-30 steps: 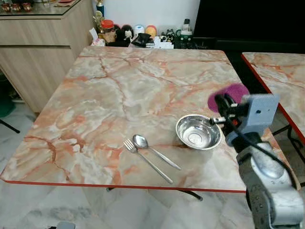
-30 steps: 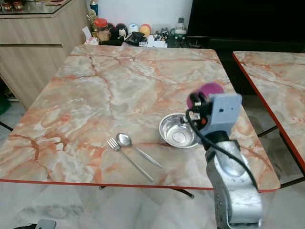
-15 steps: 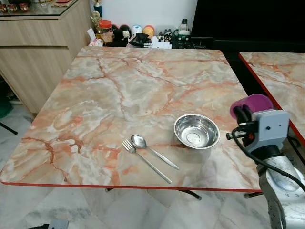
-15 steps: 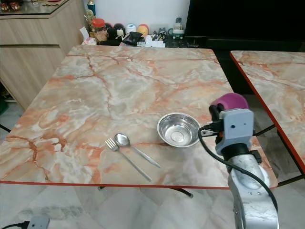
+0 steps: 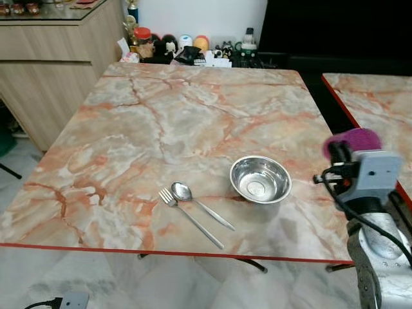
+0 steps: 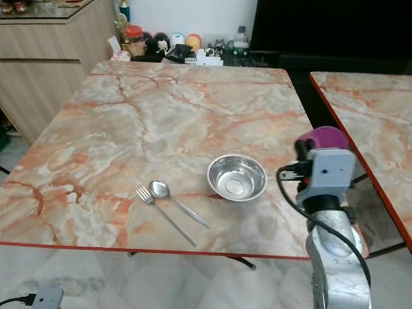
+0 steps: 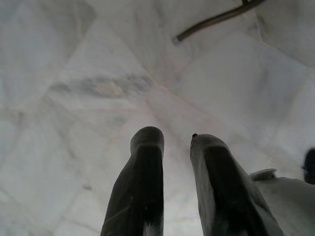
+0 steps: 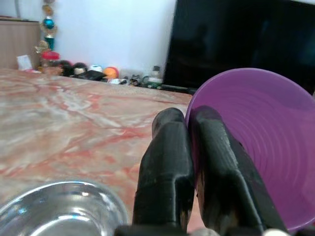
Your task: Setting the table
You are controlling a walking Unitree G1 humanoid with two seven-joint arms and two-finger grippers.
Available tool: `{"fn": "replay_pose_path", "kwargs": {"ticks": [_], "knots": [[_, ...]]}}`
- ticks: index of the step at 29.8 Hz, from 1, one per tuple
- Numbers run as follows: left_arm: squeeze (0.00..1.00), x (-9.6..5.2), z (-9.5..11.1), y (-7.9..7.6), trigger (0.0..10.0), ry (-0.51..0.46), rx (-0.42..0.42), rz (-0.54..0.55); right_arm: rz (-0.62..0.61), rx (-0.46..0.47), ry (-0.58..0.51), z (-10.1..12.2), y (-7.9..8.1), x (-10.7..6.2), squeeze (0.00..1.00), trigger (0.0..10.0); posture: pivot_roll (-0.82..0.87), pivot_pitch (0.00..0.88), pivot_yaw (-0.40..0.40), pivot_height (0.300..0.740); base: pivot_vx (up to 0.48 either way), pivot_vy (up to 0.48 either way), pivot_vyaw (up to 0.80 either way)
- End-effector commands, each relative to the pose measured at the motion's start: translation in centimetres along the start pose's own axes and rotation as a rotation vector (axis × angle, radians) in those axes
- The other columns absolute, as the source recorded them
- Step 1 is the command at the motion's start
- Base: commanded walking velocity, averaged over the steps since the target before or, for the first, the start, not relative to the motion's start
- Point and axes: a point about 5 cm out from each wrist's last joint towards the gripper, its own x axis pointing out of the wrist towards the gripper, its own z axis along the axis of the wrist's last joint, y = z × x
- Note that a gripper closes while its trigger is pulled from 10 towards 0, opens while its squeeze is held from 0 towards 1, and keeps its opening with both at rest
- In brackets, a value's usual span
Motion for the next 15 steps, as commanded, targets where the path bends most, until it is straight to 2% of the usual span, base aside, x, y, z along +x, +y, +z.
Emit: {"fn": "replay_pose_path", "kwargs": {"ticks": [1, 4, 15], "knots": [[0.0, -0.35, -1.05, -0.2, 10.0, 0.035, -0.001, -0.004, -0.01, 0.002, 0.005, 0.01, -0.24, -0.01, 0.0, 10.0, -0.07, 0.147, -0.008, 0.74, 0.0, -0.356, -0.54], [0.0, -0.36, -1.05, -0.13, 10.0, 0.037, -0.002, -0.001, -0.011, 0.008, 0.006, 0.01, -0.18, -0.01, 0.0, 10.0, -0.07, 0.147, -0.007, 0.74, 0.0, -0.368, -0.8], [0.0, -0.29, -0.9, -0.14, 10.0, 0.035, 0.0, -0.006, -0.01, 0.007, -0.009, 0.05, 0.46, 0.21, 0.0, 10.0, -0.07, 0.139, -0.004, 0.74, 0.0, -0.371, 0.0]]}}
